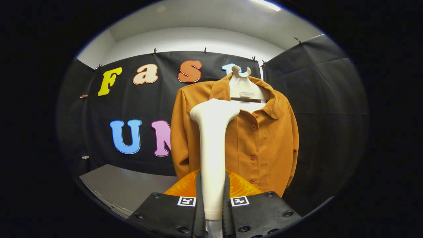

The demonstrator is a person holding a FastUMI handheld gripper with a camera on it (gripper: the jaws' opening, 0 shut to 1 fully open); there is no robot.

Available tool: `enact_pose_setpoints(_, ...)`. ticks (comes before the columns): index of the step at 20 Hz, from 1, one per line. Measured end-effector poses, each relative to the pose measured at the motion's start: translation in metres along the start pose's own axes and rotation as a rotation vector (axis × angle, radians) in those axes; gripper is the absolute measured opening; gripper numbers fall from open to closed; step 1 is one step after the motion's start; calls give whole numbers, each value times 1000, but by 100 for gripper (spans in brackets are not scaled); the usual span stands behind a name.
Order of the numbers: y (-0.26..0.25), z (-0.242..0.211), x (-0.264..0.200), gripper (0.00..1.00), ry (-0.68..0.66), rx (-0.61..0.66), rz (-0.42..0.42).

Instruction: Iron the clothes twice with a garment steamer, once on the left side and once on the right side.

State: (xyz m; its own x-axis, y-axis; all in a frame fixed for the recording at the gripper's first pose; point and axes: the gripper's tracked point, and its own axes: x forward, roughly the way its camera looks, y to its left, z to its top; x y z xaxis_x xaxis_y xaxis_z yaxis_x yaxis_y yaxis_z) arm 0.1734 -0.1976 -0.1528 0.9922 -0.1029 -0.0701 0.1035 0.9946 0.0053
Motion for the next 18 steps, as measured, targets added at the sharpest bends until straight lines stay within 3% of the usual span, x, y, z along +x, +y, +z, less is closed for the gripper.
enact_pose_setpoints(18, -24, -139, -30, 23, 279, 17, -27)
